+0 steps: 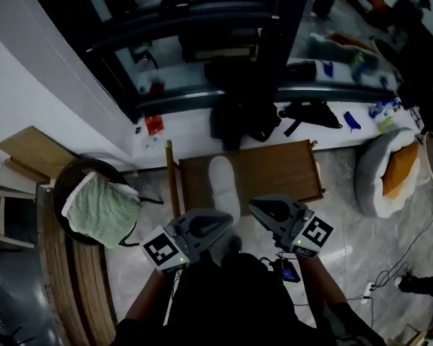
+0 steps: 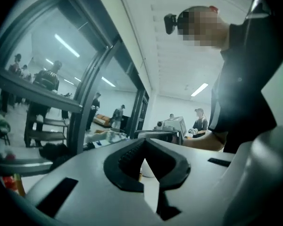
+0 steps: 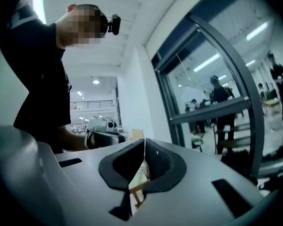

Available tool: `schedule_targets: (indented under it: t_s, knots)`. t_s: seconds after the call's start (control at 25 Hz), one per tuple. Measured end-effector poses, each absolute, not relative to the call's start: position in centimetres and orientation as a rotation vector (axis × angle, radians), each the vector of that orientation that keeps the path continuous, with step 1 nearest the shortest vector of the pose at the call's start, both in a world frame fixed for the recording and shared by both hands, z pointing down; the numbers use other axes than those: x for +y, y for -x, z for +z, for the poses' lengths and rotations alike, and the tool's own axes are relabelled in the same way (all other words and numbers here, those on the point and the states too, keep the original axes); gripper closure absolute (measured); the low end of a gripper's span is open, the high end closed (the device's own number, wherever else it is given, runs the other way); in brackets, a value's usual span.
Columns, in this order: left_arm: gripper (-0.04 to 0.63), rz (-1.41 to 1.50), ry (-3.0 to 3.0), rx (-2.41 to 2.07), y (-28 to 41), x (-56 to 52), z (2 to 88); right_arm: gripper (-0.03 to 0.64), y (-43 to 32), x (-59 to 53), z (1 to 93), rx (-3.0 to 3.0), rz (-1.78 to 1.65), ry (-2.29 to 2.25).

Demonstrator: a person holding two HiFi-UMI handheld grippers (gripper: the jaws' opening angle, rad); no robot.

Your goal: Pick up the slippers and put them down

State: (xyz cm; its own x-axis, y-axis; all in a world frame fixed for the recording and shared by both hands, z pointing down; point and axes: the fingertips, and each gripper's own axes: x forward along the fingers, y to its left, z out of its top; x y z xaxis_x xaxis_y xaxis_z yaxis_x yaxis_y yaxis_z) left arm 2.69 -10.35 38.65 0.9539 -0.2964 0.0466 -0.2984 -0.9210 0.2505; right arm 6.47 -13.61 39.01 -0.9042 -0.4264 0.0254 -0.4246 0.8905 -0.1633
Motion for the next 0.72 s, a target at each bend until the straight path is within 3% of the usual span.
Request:
schedule_targets:
  t_s: [0.12, 0.72]
  knots:
    - [0.584, -0.011, -2.929, -0.519, -2.0, -10.6, 35.8, 0.592, -5.0, -13.1, 35.1, 3.030, -0.108, 0.626]
    - [0.584, -0.045, -2.990, -0.586, 1.6, -6.8, 32.8, 0.592, -2.4, -8.4, 33.4, 2.968, -0.249, 0.566]
